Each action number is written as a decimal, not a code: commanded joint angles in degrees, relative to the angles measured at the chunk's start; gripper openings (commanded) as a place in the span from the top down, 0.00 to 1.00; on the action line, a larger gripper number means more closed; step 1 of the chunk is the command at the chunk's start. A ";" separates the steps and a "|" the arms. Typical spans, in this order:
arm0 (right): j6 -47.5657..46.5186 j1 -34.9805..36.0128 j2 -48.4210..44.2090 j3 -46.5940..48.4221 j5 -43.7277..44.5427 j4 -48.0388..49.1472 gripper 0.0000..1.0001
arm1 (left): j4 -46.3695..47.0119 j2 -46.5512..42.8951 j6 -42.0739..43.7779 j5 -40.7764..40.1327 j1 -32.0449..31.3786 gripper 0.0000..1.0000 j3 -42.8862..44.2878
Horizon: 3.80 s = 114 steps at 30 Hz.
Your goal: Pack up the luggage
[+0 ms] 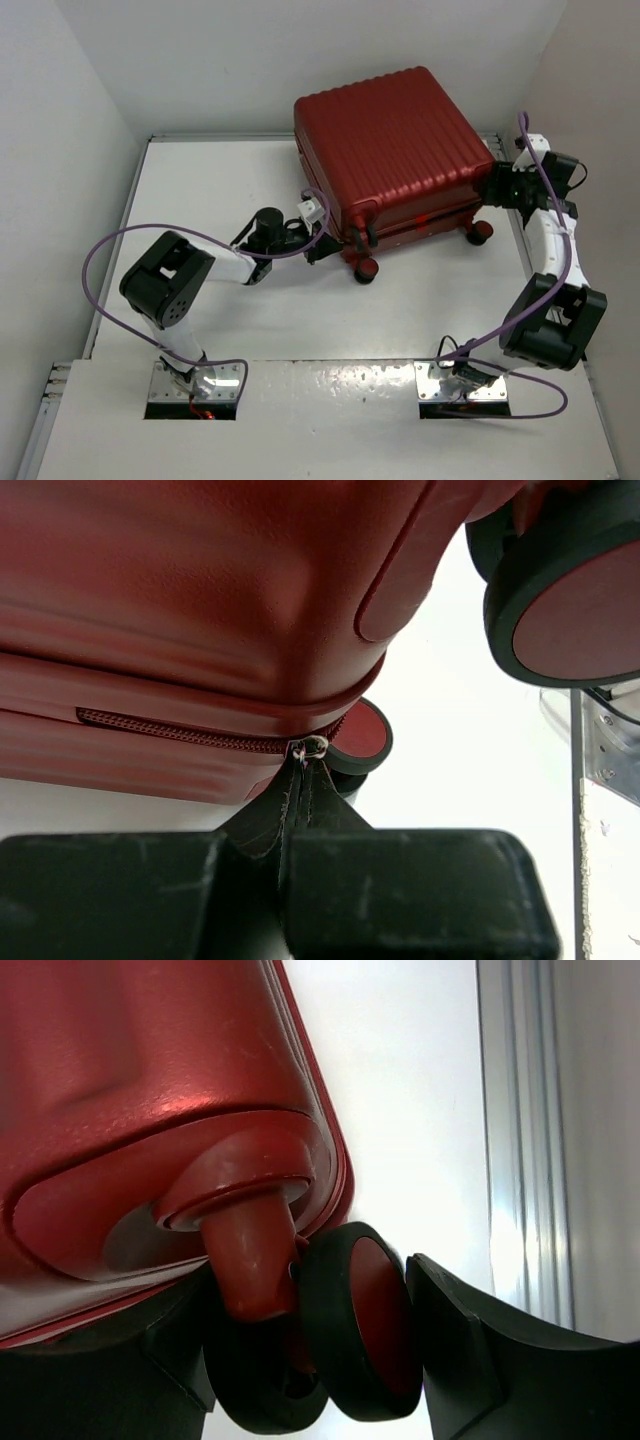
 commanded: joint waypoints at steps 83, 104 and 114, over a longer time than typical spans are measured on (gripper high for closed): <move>-22.25 11.12 42.04 25.11 -18.32 -27.65 0.77 | -10.65 -3.61 0.72 1.47 8.84 1.00 7.39; 16.05 32.05 41.45 21.66 -36.07 -15.74 0.79 | -4.33 -15.03 -14.57 -16.81 15.44 1.00 -5.35; 32.66 40.04 42.59 21.65 -36.25 -2.97 0.79 | 0.33 -17.32 -18.71 -24.28 11.93 1.00 -10.10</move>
